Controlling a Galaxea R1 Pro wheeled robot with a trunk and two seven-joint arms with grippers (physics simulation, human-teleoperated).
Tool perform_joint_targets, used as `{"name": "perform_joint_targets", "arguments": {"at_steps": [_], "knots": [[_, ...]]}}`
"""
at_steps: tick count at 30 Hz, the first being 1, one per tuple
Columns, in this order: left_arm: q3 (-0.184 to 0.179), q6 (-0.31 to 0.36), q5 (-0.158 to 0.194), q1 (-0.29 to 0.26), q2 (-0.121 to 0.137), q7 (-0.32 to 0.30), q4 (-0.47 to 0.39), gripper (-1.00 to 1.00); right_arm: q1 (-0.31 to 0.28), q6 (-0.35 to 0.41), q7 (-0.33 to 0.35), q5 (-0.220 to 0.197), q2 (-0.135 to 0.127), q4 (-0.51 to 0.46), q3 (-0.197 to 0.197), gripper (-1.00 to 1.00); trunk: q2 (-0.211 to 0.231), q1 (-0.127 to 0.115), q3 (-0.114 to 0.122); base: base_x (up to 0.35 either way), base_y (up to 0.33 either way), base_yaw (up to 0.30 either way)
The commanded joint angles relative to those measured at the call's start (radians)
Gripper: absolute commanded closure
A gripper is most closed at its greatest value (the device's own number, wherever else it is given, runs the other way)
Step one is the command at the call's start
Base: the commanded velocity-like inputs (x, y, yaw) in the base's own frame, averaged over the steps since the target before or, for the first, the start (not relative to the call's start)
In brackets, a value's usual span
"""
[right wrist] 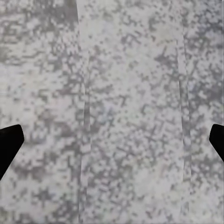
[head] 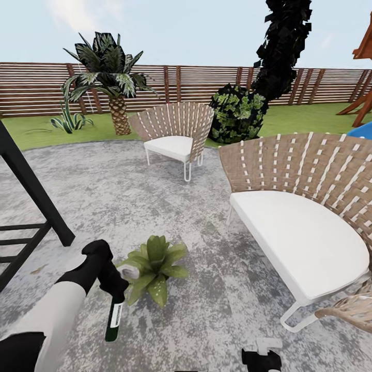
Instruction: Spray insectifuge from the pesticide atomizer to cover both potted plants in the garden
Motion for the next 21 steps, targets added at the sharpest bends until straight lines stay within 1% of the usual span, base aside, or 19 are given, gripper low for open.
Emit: {"name": "perform_joint_targets", "arguments": {"at_steps": [1,3,5,6,7,8,10,15,16,17,18,19,21], "knots": [[0.004,0.008,-0.010,0.002,0.017,-0.005,0.000,1.00,0.000,-0.001,-0.004,-0.006,-0.001,-0.001,0.008,-1.00,0.000,0.000,-0.001,0.000,0.000,0.015],[0.002,0.007,-0.009,0.013,0.047,-0.002,-0.001,1.00,0.001,0.000,-0.004,-0.005,-0.004,0.000,0.008,-1.00,0.000,0.000,-0.001,0.000,0.000,0.007],[0.002,0.007,-0.009,0.033,0.060,0.003,-0.001,1.00,0.001,0.000,-0.003,-0.005,-0.007,0.000,0.008,-1.00,0.000,0.000,-0.001,0.000,0.000,0.002],[0.004,0.006,-0.008,0.056,0.056,0.022,0.000,1.00,0.001,0.000,-0.004,-0.005,-0.007,0.000,0.008,-1.00,0.000,0.000,-0.001,0.000,0.000,0.000],[0.007,0.007,-0.005,0.076,0.049,0.068,-0.001,1.00,0.001,-0.001,-0.003,-0.005,-0.007,0.000,0.008,-1.00,0.000,0.000,-0.001,0.000,0.000,0.000],[0.008,0.008,-0.004,0.081,0.044,0.088,-0.001,1.00,0.001,-0.001,-0.003,-0.005,-0.008,0.000,0.008,-1.00,0.000,0.000,-0.001,0.000,0.000,0.000],[0.010,0.008,-0.001,0.084,0.038,0.103,-0.001,1.00,0.001,-0.001,-0.003,-0.005,-0.008,0.000,0.008,-1.00,0.000,0.000,-0.001,0.022,0.037,0.000],[0.012,0.008,0.006,0.090,0.035,0.107,0.010,1.00,0.002,0.000,-0.005,-0.005,-0.008,0.000,0.008,-1.00,0.000,0.000,-0.001,0.090,0.159,0.000],[0.012,0.008,0.007,0.092,0.029,0.104,0.011,1.00,0.002,0.000,-0.005,-0.005,-0.008,0.000,0.008,-1.00,0.000,0.000,-0.001,0.027,0.046,0.000],[0.013,0.007,0.006,0.096,0.010,0.101,0.014,1.00,0.002,-0.001,-0.006,-0.005,-0.008,0.000,0.008,-1.00,0.000,0.000,-0.001,0.011,0.019,0.000],[0.012,0.001,0.006,0.108,-0.002,0.101,0.016,1.00,0.003,-0.001,-0.006,-0.005,-0.008,0.000,0.008,-1.00,0.000,0.000,-0.001,0.006,0.010,0.000],[0.011,-0.017,0.005,0.121,-0.008,0.103,0.016,1.00,0.003,-0.001,-0.006,-0.005,-0.008,0.000,0.008,-1.00,0.000,0.000,-0.001,0.003,0.005,0.000],[0.013,-0.072,0.006,0.138,-0.006,0.106,0.019,1.00,0.003,-0.001,-0.006,-0.005,-0.008,0.000,0.008,-1.00,0.000,0.000,-0.001,0.001,0.002,0.000]]}}
